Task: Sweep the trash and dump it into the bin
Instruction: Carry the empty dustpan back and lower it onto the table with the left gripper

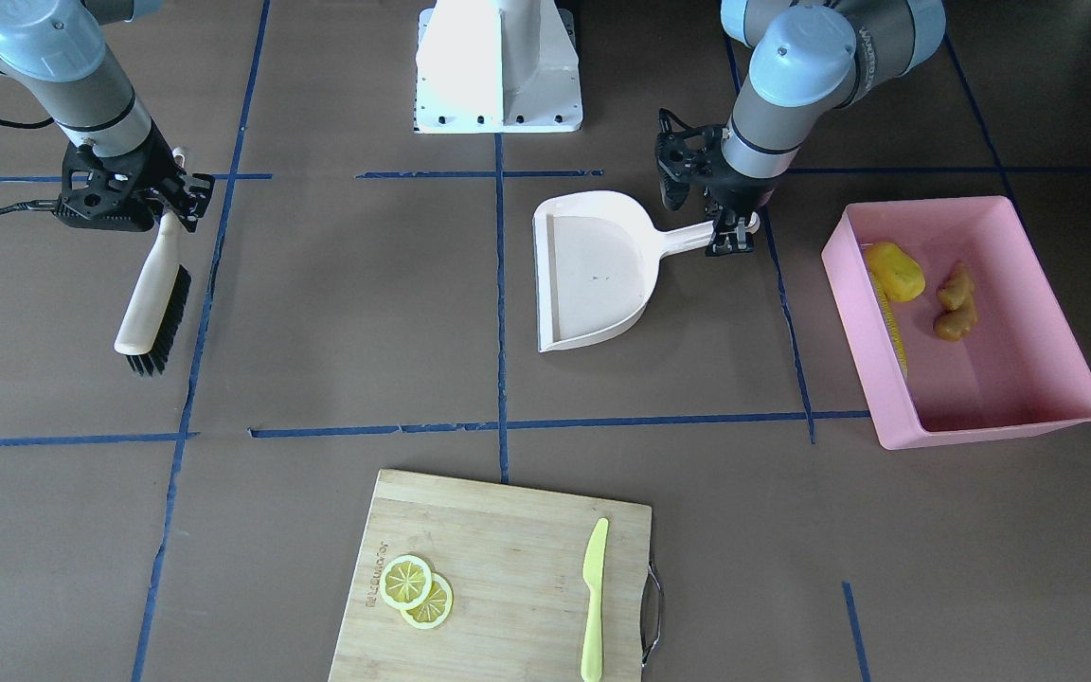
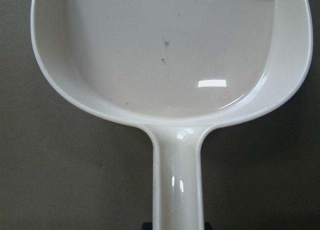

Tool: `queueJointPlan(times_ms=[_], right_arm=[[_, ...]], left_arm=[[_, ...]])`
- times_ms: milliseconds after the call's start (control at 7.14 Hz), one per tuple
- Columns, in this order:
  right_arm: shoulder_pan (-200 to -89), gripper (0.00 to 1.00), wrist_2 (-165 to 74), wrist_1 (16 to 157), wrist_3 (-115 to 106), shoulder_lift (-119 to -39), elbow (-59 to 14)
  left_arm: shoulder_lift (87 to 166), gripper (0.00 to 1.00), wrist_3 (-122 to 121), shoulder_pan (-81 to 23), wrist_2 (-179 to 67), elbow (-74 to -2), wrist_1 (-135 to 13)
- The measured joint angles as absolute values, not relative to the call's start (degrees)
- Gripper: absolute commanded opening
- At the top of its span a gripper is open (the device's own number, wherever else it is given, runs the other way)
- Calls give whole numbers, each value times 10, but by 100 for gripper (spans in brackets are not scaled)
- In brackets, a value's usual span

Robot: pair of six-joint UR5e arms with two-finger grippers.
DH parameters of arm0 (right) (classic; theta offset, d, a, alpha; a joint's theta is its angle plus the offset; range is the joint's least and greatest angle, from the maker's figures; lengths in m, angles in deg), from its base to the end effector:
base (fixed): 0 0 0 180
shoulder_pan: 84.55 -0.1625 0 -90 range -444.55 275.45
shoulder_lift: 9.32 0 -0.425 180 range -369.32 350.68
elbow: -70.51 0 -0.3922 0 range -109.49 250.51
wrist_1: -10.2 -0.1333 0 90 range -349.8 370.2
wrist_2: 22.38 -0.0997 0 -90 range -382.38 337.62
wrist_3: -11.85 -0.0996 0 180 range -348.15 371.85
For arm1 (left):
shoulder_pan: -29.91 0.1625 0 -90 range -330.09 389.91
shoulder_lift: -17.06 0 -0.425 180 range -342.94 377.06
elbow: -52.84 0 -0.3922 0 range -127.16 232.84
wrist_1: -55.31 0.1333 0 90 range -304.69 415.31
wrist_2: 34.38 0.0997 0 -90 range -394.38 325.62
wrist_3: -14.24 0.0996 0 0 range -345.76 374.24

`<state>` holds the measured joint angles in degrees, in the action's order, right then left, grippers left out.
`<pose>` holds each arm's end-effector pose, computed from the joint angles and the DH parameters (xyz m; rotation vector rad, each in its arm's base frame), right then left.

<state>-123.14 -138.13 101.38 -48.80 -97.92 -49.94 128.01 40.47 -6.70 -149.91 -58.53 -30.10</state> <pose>-0.3152 -0.3667 0.4067 -0.0697 -0.6810 0.0347 0.4083 -0.4159 0.3054 0.5818 0.6266 1.4594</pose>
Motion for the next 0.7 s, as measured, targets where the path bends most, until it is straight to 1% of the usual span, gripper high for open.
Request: queueJointPlan(times_ms=[140,280,420,700], right_arm=[[-1231,3,-1381,1014,-488,-979,-500],[-1231,3,-1381,1013,-488,-979,-501],[-1231,3,-1381,1013,-489,-979,-502],[-1232,3,-1381,1013,-487,-979,-503]], left_arm=[[1283,78,403,-65,-1479,-586,-301],[1284,94,402,-63,-1468,-586,-301],[1285,99,400,-62,-1463,-587,-301],[1285,100,394,-62,-1461,-589,-301]])
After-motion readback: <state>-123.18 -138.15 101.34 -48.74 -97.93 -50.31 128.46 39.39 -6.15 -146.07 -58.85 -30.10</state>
